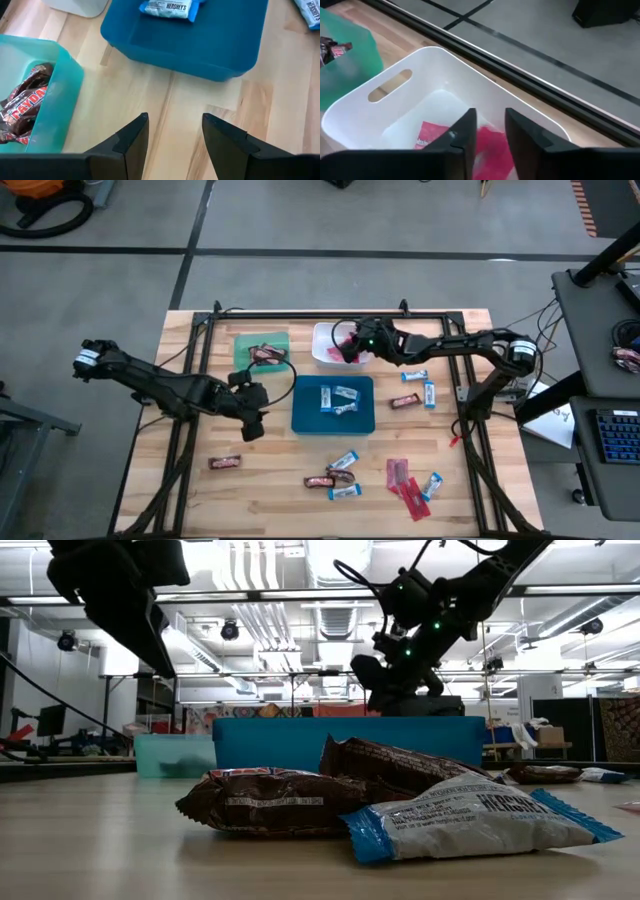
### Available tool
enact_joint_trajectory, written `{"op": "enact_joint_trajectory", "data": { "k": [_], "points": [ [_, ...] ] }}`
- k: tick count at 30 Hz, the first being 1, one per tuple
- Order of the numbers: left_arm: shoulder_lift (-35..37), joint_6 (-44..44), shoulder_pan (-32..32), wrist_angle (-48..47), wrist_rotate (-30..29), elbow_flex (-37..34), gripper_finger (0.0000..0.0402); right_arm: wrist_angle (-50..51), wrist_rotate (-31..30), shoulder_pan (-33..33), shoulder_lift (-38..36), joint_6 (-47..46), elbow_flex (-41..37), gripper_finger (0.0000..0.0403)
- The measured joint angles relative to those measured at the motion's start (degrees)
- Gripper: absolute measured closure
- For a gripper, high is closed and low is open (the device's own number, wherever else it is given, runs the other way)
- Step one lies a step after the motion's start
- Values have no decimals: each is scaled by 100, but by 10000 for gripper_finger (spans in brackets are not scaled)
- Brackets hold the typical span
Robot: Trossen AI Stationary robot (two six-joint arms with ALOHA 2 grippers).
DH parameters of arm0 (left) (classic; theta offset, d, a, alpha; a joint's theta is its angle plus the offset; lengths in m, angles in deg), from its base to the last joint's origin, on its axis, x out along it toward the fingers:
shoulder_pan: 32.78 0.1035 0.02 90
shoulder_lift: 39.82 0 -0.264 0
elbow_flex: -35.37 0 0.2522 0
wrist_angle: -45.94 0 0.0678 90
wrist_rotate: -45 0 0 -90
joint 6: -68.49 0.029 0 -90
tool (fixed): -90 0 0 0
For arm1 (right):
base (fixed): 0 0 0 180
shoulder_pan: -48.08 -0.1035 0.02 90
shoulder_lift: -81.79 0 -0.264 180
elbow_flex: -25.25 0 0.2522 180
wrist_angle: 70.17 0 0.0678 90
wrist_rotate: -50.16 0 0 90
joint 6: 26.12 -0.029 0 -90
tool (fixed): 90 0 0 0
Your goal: Sort candy
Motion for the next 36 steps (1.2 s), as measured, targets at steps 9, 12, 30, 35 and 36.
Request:
{"op": "enact_joint_trajectory", "data": {
  "k": [9,12,30,35,36],
  "points": [
    [-2,-252,0,-193,761,-3,233,25,434,-9,-201,9,63,229],
    [-2,-504,-16,-428,1492,-3,233,24,735,-59,-365,94,69,219],
    [-675,-1943,-1557,-793,2929,-3,233,292,899,-1009,-1090,588,69,220],
    [-1093,-2467,-2266,-794,2830,-3,233,302,899,-1137,-1182,653,69,220],
    [-1187,-2570,-2372,-797,2828,-3,233,304,897,-1155,-1182,667,69,220]
  ]
}}
